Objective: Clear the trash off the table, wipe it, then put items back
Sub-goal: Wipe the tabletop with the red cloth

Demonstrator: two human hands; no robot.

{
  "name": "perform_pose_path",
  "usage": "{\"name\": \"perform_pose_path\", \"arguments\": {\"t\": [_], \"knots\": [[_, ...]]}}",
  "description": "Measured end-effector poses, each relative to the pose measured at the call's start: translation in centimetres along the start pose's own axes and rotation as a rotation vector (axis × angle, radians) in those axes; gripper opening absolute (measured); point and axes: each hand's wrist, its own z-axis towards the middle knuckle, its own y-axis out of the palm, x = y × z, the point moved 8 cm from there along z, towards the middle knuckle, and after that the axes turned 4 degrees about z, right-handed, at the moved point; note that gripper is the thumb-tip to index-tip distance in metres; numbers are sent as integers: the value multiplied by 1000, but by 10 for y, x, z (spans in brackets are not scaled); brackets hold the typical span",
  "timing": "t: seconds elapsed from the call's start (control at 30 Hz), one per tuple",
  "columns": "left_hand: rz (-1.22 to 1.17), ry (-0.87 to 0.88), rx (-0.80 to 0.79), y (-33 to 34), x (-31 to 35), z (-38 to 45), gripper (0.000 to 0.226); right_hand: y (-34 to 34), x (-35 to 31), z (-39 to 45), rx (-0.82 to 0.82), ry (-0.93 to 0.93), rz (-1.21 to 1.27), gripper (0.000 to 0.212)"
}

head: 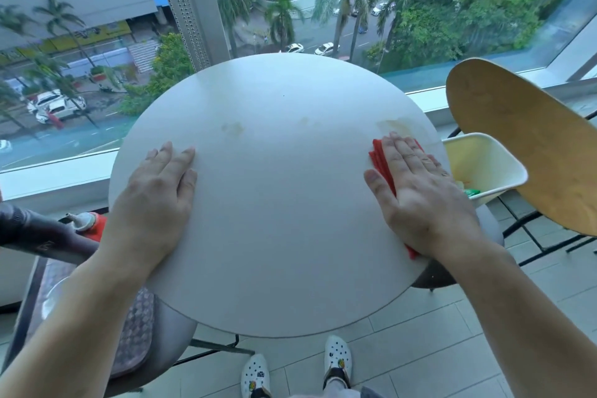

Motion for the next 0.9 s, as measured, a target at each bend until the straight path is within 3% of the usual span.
{"name": "perform_pose_path", "arguments": {"t": [0.37,0.67,0.9], "knots": [[-26,-43,25,-3,5,-2,45,-1,-4,79,-15,-66,-11,81],[-44,-76,54,-8,11,-4,44,6,-34,83,-37,-181,2,79],[-46,-1,-25,3,30,4,75,4,-42,61,-56,-281,59,73]]}}
